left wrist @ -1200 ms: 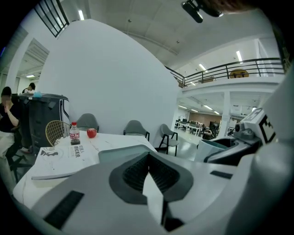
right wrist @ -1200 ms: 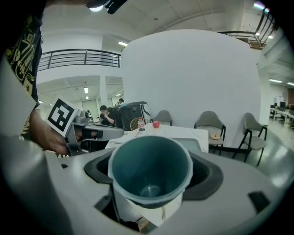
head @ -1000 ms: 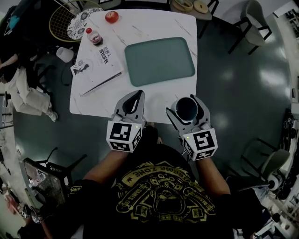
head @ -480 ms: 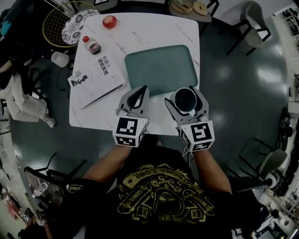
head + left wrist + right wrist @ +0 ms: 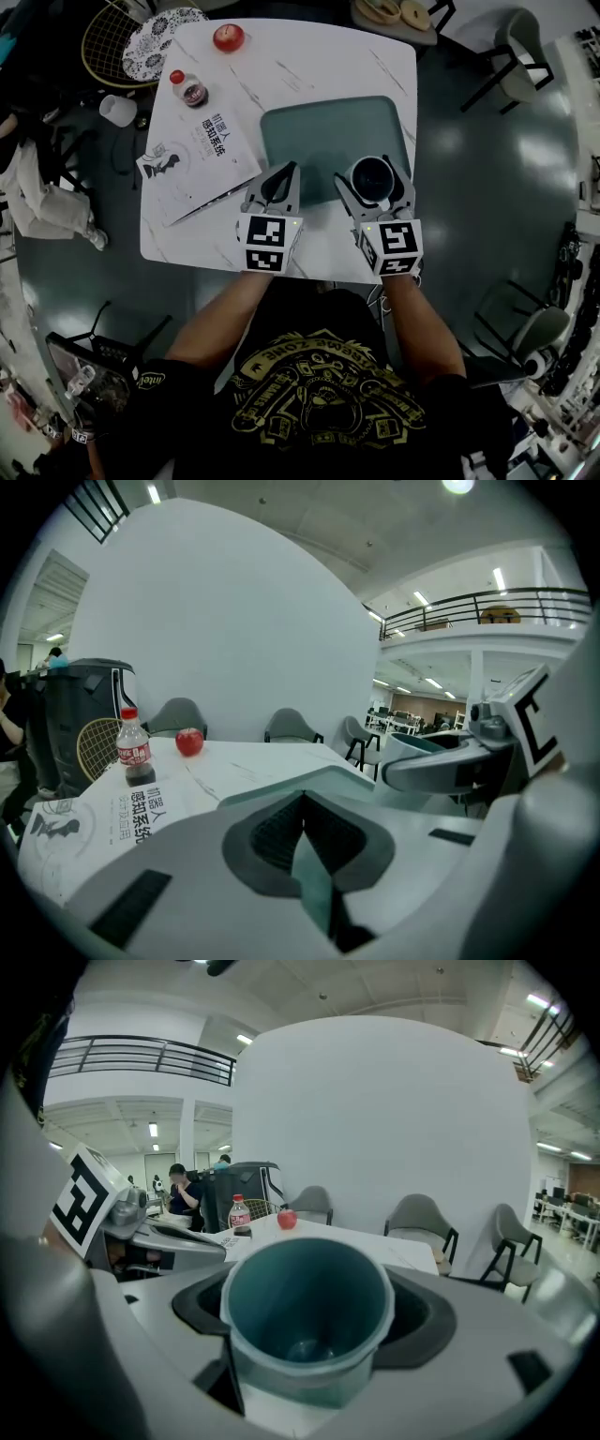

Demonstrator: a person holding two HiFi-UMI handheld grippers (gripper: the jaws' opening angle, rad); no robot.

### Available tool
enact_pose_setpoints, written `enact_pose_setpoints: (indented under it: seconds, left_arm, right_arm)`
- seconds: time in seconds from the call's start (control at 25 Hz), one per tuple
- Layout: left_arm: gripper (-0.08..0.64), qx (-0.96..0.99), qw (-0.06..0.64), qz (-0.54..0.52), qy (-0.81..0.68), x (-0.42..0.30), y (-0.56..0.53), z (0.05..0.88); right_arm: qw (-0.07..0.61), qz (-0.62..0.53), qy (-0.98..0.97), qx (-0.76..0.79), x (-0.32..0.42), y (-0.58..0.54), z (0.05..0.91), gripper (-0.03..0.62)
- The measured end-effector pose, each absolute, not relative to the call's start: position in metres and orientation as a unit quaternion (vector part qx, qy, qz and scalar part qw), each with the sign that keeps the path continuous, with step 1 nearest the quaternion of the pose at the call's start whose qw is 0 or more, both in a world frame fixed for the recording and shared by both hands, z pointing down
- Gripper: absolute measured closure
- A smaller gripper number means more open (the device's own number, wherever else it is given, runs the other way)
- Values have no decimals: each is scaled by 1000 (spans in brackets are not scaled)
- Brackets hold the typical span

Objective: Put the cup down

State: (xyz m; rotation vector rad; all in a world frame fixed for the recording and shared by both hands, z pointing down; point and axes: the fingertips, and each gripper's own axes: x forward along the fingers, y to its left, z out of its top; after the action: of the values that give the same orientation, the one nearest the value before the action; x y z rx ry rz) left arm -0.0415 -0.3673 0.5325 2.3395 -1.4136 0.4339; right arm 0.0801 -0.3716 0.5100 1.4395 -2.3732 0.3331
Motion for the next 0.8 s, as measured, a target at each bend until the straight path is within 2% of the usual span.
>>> enact_pose_setpoints:
  seconds: [0.8]
  left_arm:
    - [549,819,196,173,-511,-35,-376,564]
  right_arm:
    - [191,111,-845,486,72,-413,568,193]
